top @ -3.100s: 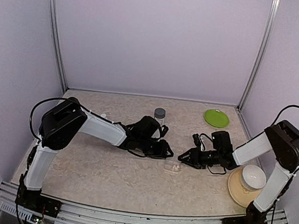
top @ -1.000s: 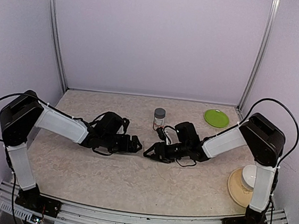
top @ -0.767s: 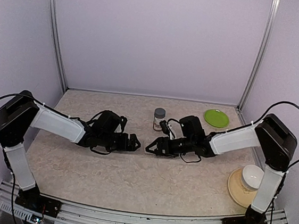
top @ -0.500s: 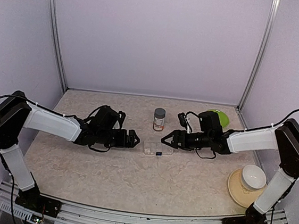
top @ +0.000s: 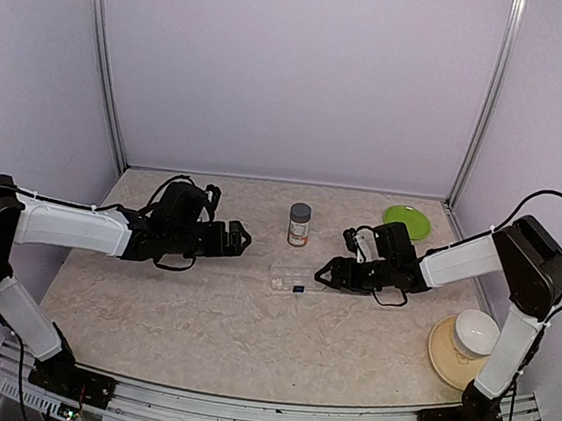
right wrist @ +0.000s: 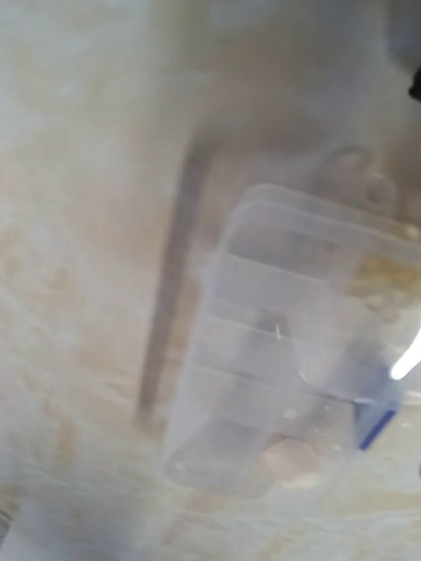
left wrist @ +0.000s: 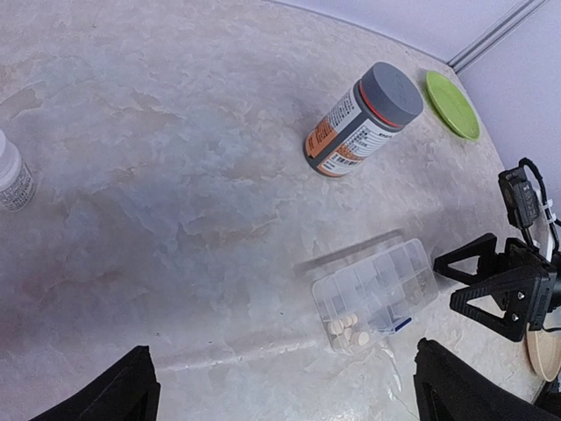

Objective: Sort the pills into containers
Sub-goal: Position the pill container at the center of the board.

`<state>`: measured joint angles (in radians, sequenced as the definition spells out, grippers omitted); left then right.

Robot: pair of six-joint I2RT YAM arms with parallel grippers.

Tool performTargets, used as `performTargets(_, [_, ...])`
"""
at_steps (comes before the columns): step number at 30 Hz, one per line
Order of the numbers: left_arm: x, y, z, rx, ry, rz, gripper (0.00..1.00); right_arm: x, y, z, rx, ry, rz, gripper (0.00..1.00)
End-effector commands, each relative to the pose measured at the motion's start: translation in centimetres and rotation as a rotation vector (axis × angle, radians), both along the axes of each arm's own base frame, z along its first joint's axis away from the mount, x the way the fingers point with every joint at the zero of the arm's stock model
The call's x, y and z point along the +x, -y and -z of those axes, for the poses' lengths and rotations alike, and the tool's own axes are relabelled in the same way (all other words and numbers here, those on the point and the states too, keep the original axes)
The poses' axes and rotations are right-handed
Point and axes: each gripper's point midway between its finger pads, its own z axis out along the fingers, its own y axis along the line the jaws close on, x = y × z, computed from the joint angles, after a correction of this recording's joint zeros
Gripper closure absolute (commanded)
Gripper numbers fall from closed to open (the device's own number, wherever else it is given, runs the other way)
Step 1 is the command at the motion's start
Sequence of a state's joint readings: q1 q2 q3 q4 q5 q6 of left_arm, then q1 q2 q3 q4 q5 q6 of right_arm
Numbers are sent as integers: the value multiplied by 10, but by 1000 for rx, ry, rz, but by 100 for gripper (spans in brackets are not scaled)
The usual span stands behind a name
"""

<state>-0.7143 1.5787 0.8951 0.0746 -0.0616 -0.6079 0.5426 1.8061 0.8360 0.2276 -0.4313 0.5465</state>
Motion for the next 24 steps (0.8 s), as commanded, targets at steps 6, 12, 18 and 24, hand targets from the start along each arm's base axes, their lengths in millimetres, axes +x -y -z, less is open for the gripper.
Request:
performTargets(6, [-1, -21, -8, 25, 29, -39, 1, 15, -14, 14, -27, 4, -6, 13])
performTargets(12, [-1, -28, -10, 25, 33, -55, 1, 4, -49, 14, 0, 6, -85, 16])
performTargets(18, [-2, -35, -13, 26, 42, -70, 1, -8, -89, 11, 28, 6, -148, 20])
performTargets(24, [-4, -48, -18, 29, 54, -92, 1, -14, -129, 10, 43, 5, -190, 22])
